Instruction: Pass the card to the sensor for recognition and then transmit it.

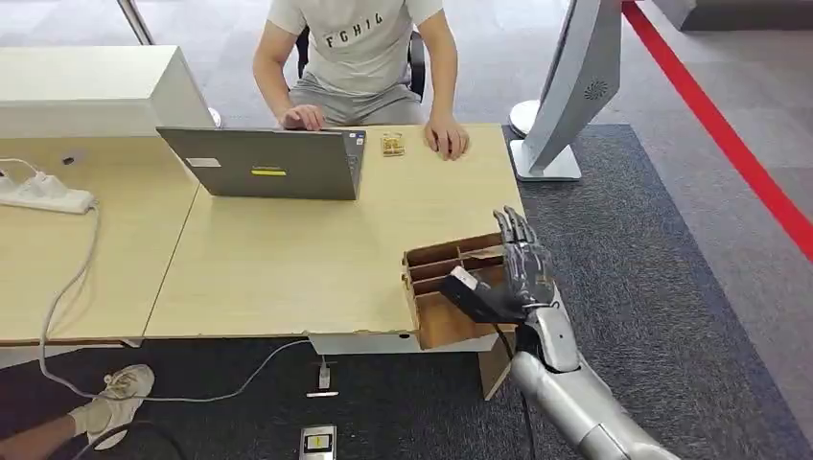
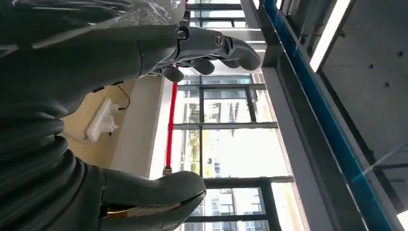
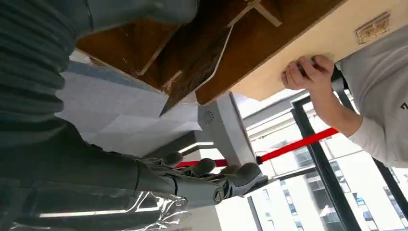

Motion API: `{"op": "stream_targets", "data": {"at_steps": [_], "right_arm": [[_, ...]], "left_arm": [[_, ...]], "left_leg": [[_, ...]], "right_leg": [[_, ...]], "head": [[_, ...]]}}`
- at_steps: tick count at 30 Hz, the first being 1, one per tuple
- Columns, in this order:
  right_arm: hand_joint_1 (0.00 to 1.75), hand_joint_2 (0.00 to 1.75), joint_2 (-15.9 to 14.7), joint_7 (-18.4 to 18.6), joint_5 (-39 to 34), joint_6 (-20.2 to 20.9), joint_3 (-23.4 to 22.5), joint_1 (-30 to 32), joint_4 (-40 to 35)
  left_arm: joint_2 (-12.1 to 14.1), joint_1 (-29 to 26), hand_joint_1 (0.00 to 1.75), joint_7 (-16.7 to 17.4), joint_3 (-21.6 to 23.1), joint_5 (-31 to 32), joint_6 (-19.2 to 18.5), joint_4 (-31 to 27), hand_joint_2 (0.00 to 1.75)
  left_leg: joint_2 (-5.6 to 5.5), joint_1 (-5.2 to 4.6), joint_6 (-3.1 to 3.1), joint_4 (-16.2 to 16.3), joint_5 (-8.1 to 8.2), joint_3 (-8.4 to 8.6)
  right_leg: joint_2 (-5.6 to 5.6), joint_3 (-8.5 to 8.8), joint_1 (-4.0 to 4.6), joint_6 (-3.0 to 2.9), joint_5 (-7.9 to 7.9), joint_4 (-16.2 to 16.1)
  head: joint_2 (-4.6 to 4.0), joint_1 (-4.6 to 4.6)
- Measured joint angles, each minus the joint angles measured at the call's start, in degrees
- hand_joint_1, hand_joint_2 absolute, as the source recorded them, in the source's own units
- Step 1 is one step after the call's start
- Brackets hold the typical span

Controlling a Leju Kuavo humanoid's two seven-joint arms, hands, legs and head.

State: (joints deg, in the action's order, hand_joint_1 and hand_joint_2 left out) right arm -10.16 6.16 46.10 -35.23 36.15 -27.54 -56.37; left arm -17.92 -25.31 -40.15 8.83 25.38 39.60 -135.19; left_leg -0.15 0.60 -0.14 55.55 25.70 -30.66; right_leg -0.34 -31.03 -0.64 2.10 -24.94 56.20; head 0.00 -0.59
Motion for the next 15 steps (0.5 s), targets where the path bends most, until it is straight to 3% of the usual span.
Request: {"op": "stream_targets", "data": {"at_steps": [15], "right_arm": [[1.75, 1.75, 0.72, -1.27, -0.11, -0.7, 0.02, -0.23, 1.4]], "left_arm": [[0.07, -0.02, 0.0, 0.0, -0.02, 0.37, 0.0, 0.0, 1.75]], "left_leg": [[0.0, 0.0, 0.0, 0.0, 0.0, 0.0]], "right_leg": [[0.0, 0.01, 0.0, 0.0, 0.0, 0.0]], "head": [[0.0, 0.0]]}}
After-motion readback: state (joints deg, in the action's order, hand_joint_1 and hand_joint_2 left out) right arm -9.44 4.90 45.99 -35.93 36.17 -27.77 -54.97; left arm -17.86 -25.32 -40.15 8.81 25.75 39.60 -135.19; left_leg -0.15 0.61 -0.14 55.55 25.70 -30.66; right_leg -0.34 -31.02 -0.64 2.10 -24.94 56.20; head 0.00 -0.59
